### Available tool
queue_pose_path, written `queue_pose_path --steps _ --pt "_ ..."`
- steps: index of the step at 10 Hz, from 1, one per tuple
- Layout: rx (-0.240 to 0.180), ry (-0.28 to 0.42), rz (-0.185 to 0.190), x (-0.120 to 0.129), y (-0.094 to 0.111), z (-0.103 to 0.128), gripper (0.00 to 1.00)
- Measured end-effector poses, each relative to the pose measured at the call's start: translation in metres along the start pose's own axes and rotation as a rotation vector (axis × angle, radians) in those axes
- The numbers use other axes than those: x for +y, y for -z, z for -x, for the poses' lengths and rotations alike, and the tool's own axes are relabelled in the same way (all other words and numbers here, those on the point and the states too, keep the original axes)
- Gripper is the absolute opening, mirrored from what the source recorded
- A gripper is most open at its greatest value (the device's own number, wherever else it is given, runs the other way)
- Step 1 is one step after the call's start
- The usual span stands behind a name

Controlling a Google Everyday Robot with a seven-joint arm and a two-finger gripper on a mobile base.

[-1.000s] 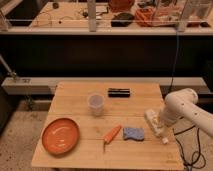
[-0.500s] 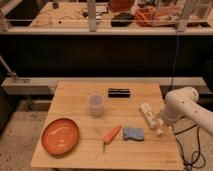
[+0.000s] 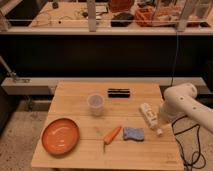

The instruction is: Place the bottle in the ceramic bowl

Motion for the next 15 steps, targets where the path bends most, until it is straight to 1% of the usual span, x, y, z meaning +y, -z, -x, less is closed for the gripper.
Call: queue_pose_path --steps 1,2,3,4,5,6,7,8,9,11,14,15 --pt "0.002 0.013 -0.001 -0.005 -0.004 0.004 0.46" --pt "0.004 0.022 -0.003 -0.007 -0.003 0.003 0.52" --pt "0.009 0.027 0.001 -0.007 0.002 0.0 0.53" --pt "0.009 0.028 0.001 -0.008 0.008 -0.006 0.48" --pt "0.01 0.038 0.004 -0.008 0.01 -0.008 0.39" --pt "0.011 0.045 0.007 -0.009 0.008 -0.007 0.29" --pt "0.014 0.055 0.005 -0.014 0.006 -0.002 0.22" --pt "0.016 0.066 0.004 -0.02 0.005 0.003 0.21" --pt "0.022 0.083 0.006 -0.021 0.007 0.003 0.25" --pt "0.023 0.099 0.016 -0.02 0.011 -0.001 0.26" --pt "0.023 0.112 0.018 -0.021 0.013 -0.002 0.26" --pt "0.025 0.123 0.017 -0.024 0.014 -0.001 0.28"
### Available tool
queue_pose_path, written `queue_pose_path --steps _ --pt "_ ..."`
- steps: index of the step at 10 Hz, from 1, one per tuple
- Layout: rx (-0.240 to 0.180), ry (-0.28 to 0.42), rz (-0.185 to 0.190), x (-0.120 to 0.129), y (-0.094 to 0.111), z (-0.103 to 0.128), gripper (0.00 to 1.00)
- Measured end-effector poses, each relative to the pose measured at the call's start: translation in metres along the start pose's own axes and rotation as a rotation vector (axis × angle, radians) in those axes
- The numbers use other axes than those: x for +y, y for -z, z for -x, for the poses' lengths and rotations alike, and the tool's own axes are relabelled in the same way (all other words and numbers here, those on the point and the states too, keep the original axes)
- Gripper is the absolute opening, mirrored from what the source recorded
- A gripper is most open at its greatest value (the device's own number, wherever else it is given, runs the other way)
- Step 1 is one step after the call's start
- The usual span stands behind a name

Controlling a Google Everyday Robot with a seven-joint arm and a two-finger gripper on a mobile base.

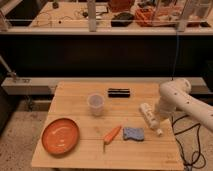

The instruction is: Place the bottle in the ceramic bowl

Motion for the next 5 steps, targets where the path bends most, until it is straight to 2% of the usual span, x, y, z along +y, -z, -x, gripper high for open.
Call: queue_pose_path --steps 1,5 --pt "0.004 0.014 -0.001 -0.0028 0.002 -0.0009 0.34" --pt "0.005 0.039 0.0 -0.0057 0.0048 -0.0032 0.35"
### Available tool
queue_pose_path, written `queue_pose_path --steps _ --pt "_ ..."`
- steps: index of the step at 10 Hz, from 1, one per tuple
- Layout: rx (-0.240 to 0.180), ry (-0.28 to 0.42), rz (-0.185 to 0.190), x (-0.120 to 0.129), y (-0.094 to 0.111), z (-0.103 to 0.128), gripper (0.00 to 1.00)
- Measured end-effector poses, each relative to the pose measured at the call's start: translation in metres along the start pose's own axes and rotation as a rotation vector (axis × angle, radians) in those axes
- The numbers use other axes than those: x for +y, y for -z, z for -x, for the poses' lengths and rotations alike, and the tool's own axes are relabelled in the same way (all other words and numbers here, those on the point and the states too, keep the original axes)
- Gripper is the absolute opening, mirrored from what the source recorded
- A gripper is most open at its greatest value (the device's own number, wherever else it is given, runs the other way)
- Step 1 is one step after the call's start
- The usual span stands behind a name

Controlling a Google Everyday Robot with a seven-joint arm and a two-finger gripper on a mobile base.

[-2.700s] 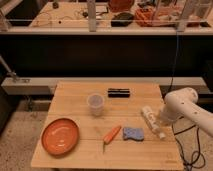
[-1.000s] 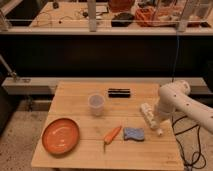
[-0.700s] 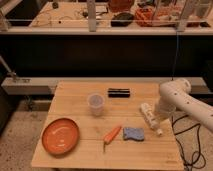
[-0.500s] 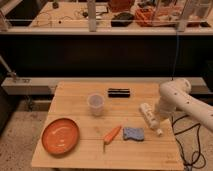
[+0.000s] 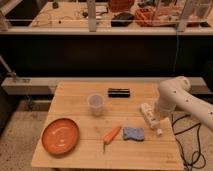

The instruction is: Place the bottle in the ceramic bowl

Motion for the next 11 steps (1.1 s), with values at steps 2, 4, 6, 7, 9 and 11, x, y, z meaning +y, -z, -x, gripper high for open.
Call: queue_pose_path --steps 2,4,6,7,9,11 --pt "0.006 0.013 0.0 -0.0029 0.0011 0.0 0.35" --pt "0.013 0.016 -0.003 -0.0027 0.0016 -0.0036 0.35" --pt "0.012 0.024 -0.004 -0.0036 0.0 -0.0038 0.35" --pt "0.013 0.03 -0.005 -0.0056 0.0008 -0.0032 0.35" --pt "0.019 0.039 -0.007 -0.0084 0.003 -0.0042 0.35" --pt "0.022 0.046 -0.009 -0.0087 0.0021 -0.0061 0.35"
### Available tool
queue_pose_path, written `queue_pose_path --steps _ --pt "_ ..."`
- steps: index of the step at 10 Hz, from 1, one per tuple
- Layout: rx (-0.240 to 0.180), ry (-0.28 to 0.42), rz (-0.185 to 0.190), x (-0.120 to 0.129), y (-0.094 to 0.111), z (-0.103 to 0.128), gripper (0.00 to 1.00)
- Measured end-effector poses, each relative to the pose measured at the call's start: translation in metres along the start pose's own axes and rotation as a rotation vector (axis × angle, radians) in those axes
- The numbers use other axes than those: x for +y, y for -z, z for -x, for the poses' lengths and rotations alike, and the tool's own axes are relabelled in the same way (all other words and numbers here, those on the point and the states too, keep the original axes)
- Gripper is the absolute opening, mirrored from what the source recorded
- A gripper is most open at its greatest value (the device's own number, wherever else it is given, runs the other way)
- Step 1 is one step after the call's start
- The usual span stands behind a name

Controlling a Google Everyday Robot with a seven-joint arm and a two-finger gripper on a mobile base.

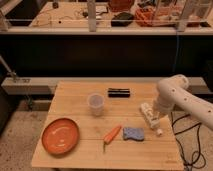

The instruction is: Place the bottle in the ceramic bowl

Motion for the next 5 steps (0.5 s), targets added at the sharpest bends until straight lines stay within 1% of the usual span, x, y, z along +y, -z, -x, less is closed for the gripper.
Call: queue_pose_path --steps 1,2,4,5 --pt "0.001 0.005 -0.001 -0.0008 -0.0004 -0.0003 0.3" --pt "0.001 0.007 -0.002 -0.0013 -0.0005 -0.0001 0.28" --pt "0.005 0.01 -0.004 -0.0024 0.0006 -0.0011 0.27" --pt "0.006 0.012 -0.006 -0.0032 0.001 -0.0014 0.3"
